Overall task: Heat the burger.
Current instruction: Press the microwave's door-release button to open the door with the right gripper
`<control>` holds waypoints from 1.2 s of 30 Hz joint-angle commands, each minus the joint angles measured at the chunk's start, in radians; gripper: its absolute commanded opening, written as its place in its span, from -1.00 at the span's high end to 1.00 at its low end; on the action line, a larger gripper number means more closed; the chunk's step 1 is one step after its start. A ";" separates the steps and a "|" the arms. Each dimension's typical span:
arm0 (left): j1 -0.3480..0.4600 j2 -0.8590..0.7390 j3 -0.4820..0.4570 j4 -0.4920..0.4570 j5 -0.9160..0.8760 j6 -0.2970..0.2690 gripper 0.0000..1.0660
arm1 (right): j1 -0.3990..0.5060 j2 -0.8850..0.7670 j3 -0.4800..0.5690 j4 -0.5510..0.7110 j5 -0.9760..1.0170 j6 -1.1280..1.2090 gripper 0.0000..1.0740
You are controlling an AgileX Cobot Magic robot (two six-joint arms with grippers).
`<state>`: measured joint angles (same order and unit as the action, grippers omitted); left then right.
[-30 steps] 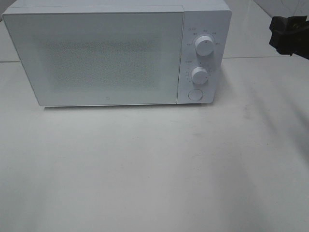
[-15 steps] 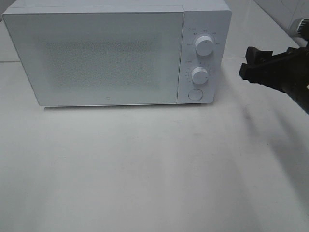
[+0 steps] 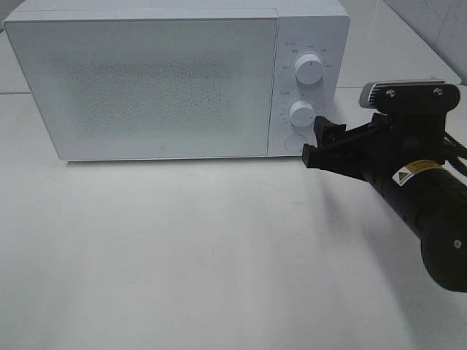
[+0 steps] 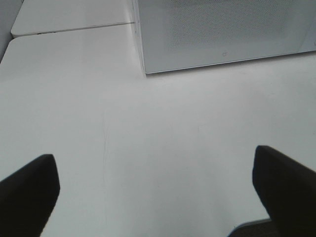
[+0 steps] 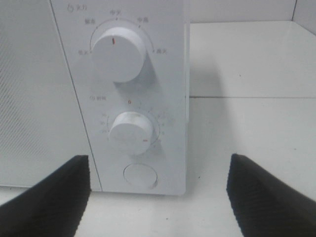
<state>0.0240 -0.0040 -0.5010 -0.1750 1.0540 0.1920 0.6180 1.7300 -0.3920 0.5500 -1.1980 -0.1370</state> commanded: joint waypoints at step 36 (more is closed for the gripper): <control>0.001 -0.022 0.001 -0.006 -0.009 0.001 -0.89 | 0.085 0.075 -0.006 0.088 -0.042 1.432 -0.02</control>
<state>0.0240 -0.0040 -0.5010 -0.1750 1.0540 0.1920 0.6980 1.8050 -0.3930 0.6440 -1.2110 1.1770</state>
